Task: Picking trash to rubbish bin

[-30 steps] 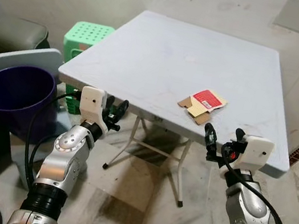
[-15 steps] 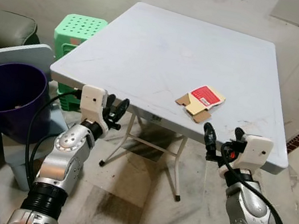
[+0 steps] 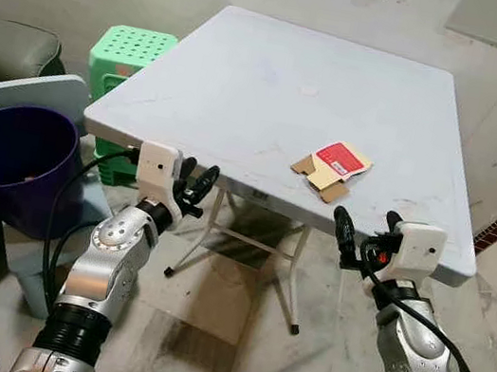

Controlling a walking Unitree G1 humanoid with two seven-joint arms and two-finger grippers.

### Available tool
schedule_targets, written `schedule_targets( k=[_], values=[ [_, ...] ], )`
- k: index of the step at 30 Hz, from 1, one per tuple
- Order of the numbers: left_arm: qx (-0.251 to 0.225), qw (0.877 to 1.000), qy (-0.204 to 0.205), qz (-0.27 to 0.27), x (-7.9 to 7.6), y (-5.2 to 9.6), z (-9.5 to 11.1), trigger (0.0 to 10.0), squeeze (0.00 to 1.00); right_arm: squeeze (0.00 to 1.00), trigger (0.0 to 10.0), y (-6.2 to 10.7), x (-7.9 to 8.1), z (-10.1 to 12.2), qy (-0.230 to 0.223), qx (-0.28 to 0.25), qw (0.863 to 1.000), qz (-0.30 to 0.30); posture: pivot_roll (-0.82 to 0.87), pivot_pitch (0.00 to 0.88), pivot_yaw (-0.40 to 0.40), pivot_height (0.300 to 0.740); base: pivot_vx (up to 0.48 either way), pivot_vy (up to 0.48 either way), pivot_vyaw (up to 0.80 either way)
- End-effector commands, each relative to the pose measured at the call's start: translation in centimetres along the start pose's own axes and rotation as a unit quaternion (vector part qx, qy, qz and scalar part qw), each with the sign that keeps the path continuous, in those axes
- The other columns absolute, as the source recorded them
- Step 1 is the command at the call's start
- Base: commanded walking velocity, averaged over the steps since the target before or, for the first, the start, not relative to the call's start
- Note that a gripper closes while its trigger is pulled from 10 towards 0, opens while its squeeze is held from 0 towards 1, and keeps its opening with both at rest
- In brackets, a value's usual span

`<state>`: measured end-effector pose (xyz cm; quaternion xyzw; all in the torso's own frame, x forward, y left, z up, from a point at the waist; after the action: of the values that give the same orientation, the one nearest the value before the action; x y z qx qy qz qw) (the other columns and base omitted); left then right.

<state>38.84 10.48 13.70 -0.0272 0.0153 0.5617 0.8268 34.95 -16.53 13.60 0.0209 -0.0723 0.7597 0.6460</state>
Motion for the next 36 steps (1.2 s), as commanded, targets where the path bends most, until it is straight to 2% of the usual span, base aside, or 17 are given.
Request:
schedule_targets(
  k=[1,36],
  values=[
    [-0.006,1.0,-0.002,-0.005,0.01,0.0,0.58,10.0,0.0,0.0,10.0,-0.19,0.23,0.35,0.004,-0.003,1.0,0.004,-0.06,0.089,-0.037,0.74,0.0,0.0,0.0],
    [-0.009,1.0,0.001,0.003,0.26,-0.09,0.71,10.0,0.0,0.0,10.0,-0.21,0.45,0.16,0.0,0.004,1.0,0.009,-0.06,0.092,-0.042,0.74,0.292,0.0,0.0]
  ],
)
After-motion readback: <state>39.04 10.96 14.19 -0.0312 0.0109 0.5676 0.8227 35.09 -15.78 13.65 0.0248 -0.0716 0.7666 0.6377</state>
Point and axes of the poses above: a point about 5 cm out from each wrist's last joint towards the gripper, its own y axis pointing back from the gripper into the wrist, its own z axis along the axis of the wrist's last joint, x = y × z, the point moved 6 cm from there along -y, pointing out of the wrist towards the gripper, and after that the axes turned 5 degrees about -y, right-handed, at the moved point
